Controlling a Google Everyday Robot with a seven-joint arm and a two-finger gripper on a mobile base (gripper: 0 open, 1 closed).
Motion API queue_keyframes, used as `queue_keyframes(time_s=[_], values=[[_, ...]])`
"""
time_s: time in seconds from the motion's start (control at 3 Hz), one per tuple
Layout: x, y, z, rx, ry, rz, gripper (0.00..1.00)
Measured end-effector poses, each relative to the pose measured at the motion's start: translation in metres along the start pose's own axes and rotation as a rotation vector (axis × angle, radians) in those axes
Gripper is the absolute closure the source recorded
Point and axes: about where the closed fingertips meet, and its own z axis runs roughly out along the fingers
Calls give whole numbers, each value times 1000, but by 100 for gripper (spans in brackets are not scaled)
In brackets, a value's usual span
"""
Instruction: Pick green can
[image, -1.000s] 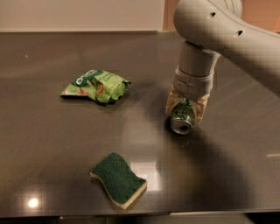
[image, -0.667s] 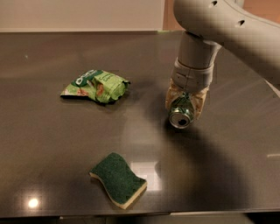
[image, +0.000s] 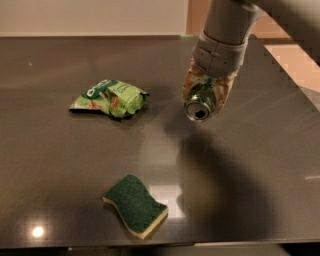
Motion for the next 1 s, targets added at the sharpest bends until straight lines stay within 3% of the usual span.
queue_keyframes(time_s=[0.33,0.67,1.0], values=[[3,-24,-29,65,32,18,100],[6,-38,-42,107,29,58,100],[11,-48,-43,143,50,55,100]])
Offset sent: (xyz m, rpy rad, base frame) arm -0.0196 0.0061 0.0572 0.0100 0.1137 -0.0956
